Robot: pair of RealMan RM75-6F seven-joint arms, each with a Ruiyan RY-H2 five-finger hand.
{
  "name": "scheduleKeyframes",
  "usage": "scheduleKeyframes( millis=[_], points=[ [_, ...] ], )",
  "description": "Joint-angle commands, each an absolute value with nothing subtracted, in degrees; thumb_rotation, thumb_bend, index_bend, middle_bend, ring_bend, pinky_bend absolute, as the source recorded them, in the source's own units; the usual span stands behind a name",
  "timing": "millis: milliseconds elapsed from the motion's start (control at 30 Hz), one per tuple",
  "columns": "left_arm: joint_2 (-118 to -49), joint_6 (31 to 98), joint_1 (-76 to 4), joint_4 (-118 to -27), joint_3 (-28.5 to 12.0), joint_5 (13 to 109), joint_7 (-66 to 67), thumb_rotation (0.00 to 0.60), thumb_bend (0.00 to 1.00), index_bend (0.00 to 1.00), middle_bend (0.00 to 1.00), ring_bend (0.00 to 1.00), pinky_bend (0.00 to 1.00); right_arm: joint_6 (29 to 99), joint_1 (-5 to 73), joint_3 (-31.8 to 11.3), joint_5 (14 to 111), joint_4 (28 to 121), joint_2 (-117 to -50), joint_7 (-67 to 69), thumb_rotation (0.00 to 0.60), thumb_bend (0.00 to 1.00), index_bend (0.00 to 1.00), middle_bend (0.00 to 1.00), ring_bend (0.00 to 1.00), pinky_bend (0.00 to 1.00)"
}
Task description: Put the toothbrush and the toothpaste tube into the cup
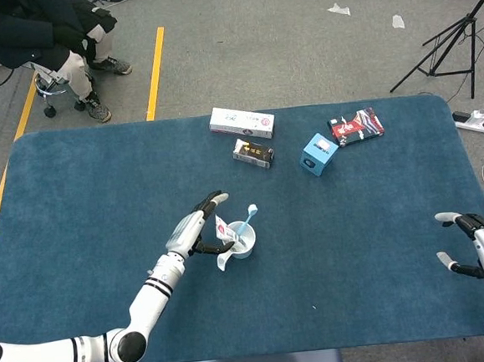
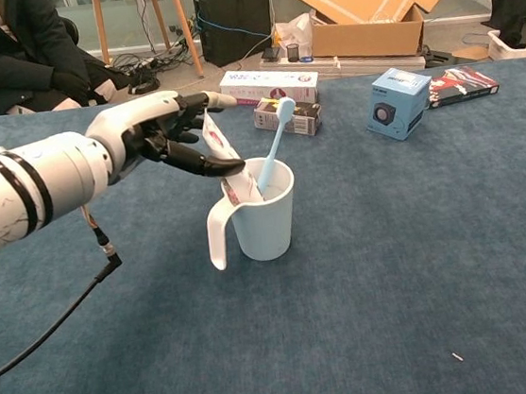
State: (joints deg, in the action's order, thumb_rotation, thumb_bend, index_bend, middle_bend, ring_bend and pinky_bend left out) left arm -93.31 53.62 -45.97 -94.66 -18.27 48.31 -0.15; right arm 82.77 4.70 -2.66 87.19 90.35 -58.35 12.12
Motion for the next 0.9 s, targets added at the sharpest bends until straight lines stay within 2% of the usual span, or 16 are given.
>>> scheduleKeyframes(
  millis=[33,167,300,567,733,900],
  points=[
    [-92.3,54.3,-45.3,-95.8,-18.3,48.9,-0.3,0.600,0.21,0.05,0.02,0.00,0.00,82.6,4.8,-2.6,87.1,90.5,-58.5,11.6,0.600,0.16,0.33,0.42,0.34,0.47],
    [-90.6,55.2,-44.5,-98.4,-18.0,49.6,0.2,0.600,0.19,0.02,0.02,0.00,0.00,82.4,4.9,-2.6,87.0,90.6,-58.6,11.1,0.600,0.16,0.33,0.41,0.34,0.47],
    [-87.5,56.5,-44.0,-103.0,-17.0,49.5,3.6,0.600,0.12,0.00,0.02,0.00,0.00,82.3,4.9,-2.6,86.9,90.7,-58.7,10.6,0.600,0.16,0.33,0.41,0.34,0.47],
    [-77.0,61.9,-40.8,-115.6,-13.9,49.8,11.2,0.600,0.07,0.00,0.02,0.00,0.00,82.2,5.0,-2.6,86.6,90.8,-58.9,9.8,0.600,0.16,0.33,0.42,0.34,0.47],
    [-69.8,64.7,-37.4,-119.2,-10.6,52.2,13.8,0.600,0.07,0.00,0.02,0.00,0.00,81.9,5.0,-2.8,86.1,90.9,-59.2,8.9,0.600,0.16,0.33,0.42,0.34,0.47],
    [-65.5,68.6,-32.1,-118.1,-6.4,59.9,12.1,0.600,0.07,0.00,0.02,0.00,0.00,81.4,5.2,-3.0,85.4,91.1,-59.6,7.5,0.600,0.16,0.33,0.42,0.34,0.47]
  ],
)
